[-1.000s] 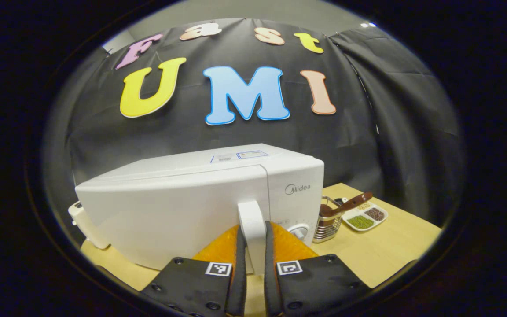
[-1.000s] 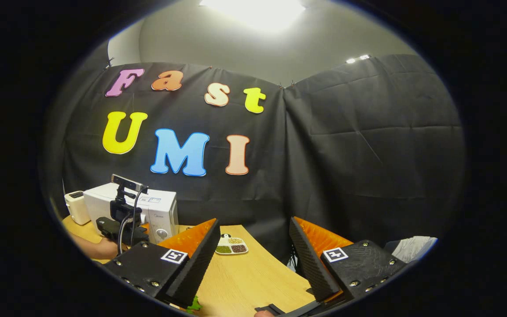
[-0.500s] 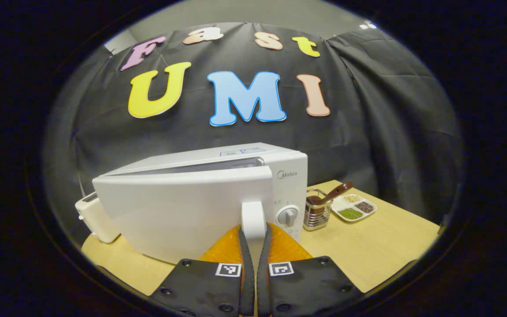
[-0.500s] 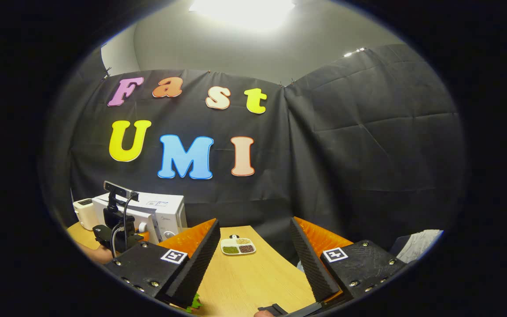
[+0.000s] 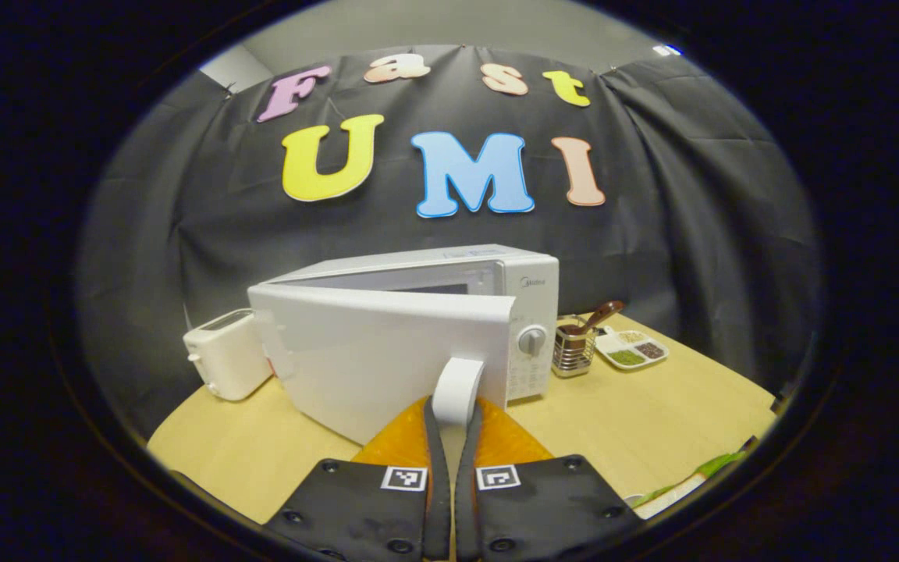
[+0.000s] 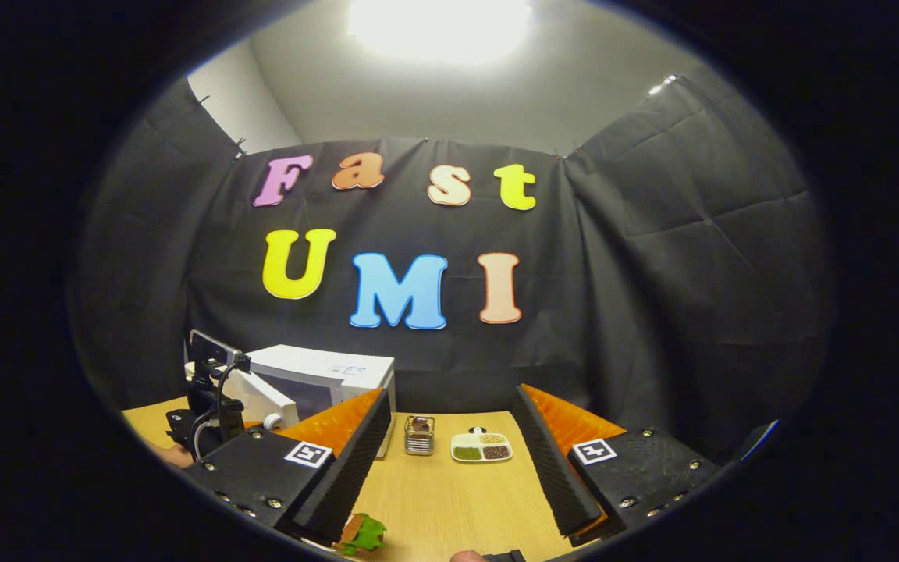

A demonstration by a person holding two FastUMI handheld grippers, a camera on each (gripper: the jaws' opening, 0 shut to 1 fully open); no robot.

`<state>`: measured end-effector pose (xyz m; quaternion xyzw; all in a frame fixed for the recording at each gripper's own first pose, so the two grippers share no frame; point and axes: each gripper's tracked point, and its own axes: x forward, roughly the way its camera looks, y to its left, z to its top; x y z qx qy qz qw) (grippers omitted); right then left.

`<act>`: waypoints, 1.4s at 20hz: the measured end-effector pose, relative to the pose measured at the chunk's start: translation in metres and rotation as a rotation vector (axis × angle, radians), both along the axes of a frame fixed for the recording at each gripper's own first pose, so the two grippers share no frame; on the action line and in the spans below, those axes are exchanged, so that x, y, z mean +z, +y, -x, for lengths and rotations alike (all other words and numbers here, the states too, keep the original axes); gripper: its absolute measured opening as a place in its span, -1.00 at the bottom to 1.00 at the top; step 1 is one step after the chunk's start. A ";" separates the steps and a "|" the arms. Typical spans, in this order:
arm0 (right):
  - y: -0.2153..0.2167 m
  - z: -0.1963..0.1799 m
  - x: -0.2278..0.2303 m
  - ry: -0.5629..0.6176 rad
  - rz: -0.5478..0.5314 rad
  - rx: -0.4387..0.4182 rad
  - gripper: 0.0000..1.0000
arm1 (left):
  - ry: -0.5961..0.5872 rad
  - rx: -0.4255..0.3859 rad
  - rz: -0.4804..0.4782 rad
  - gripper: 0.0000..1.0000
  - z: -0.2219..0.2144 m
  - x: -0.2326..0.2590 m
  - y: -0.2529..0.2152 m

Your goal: Open the microwave oven with the left hand, put the food in, and close the microwave oven.

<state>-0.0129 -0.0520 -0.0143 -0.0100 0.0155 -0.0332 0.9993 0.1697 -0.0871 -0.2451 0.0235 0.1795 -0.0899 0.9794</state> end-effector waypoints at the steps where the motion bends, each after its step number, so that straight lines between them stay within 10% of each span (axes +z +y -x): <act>1: 0.004 0.000 0.000 -0.003 -0.003 0.036 0.92 | 0.006 0.026 -0.009 -0.80 0.008 0.000 0.010; 10: 0.066 -0.007 -0.005 -0.002 -0.047 0.244 0.92 | 0.020 0.215 -0.059 -0.85 0.071 -0.001 0.117; 28: 0.216 -0.027 0.002 -0.011 -0.057 0.156 0.93 | -0.015 0.048 -0.016 -0.80 0.086 -0.012 0.246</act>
